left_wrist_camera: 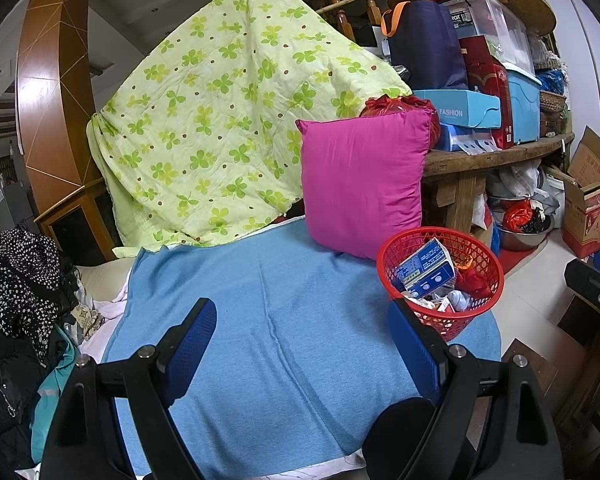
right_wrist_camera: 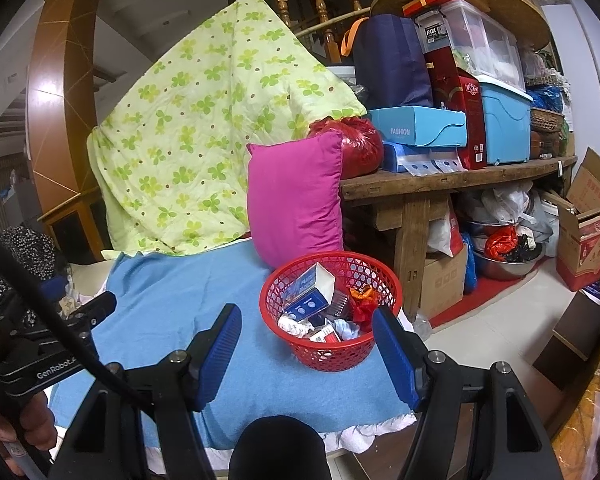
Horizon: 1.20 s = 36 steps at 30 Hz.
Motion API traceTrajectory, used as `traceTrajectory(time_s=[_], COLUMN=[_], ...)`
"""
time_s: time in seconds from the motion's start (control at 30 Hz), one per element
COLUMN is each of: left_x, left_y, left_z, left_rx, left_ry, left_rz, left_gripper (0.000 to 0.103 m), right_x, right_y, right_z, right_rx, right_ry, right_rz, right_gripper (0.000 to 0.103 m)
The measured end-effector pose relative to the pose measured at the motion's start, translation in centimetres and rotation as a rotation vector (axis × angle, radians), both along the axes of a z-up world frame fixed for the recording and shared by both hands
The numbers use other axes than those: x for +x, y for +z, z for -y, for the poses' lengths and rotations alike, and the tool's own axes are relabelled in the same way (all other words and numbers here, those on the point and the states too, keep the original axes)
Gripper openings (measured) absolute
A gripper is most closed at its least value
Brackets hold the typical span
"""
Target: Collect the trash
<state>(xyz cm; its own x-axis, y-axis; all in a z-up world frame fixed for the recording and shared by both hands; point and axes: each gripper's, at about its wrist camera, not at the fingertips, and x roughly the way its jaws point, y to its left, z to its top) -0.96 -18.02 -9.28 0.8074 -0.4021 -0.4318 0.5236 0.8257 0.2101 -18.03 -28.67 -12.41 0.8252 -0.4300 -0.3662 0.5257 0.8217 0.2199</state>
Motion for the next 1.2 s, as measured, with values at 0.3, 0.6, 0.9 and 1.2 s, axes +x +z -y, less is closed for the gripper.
traceTrajectory(time_s=[0.3, 0.6, 0.9, 1.2], left_x=[0.1, 0.5, 1.0, 1.8], left_y=[-0.4, -0.7, -1.1, -1.8], left_z=[0.0, -0.2, -0.3, 0.0], left_rx=[0.003, 0.004, 0.006, 0.015], left_ry=[-0.003, -0.003, -0.007, -0.011], left_rz=[-0.006, -0.018, -0.028, -0.042], left_gripper=[0.087, 0.087, 0.087, 0.087], right_x=[0.3, 0.9, 1.0, 2.2], right_y=[-0.3, -0.9, -1.0, -0.4], right_z=[0.2, -0.1, -0.1, -0.6], right_rx=[0.000, 0.004, 0.001, -0.033], right_ry=[-0.004, -0.005, -0.005, -0.013], right_rz=[-0.015, -0.030, -0.031, -0.038], right_gripper=[0.071, 0.071, 0.071, 0.071])
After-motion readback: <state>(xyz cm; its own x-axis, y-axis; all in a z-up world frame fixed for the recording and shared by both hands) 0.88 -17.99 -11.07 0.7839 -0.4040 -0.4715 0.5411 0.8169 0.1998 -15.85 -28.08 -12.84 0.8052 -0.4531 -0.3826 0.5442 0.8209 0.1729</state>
